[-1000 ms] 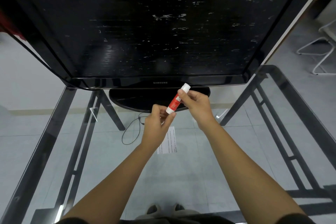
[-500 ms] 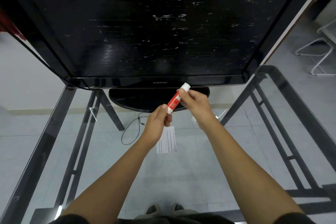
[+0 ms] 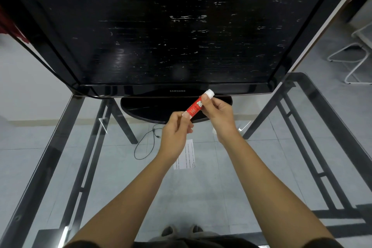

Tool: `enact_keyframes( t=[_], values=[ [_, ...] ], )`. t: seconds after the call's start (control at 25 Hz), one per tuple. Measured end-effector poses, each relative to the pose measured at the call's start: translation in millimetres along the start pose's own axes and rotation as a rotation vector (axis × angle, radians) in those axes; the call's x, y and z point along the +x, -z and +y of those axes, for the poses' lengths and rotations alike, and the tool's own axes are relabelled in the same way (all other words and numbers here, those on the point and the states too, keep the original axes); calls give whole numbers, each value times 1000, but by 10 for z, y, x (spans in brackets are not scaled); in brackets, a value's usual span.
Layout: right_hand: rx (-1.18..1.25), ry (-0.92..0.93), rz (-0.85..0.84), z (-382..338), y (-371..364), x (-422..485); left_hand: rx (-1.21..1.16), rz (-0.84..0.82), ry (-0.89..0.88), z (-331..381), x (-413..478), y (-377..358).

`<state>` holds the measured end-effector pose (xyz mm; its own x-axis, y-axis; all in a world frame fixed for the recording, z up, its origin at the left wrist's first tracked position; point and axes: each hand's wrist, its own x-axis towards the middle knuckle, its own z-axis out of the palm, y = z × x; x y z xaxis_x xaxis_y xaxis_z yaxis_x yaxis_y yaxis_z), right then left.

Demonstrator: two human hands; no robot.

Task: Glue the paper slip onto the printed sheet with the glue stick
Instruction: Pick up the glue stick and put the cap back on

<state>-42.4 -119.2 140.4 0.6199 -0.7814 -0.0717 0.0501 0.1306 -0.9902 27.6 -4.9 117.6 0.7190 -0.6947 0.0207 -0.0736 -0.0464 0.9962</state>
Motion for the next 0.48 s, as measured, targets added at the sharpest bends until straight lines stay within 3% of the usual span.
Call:
enact_keyframes(
  t=[0.08,0.16,0.24,0.32,0.44,0.48],
  values=[
    [-4,13,-16,-14,-21,-5,-83,27,206,47,57,0],
    [-20,25,-30,-11,-27,1,-383,-82,614,153,123,39],
    [-35,30,-40,2,-25,2,-568,-121,835,220,148,45],
    [-34,31,-31,6,-20,-1,-469,-81,693,213,122,31],
    [-12,25,-18,-5,-6,2,57,-38,60,98,12,21],
    [-15,20,-20,-8,-10,-1,211,-25,-63,63,-6,45]
  ],
)
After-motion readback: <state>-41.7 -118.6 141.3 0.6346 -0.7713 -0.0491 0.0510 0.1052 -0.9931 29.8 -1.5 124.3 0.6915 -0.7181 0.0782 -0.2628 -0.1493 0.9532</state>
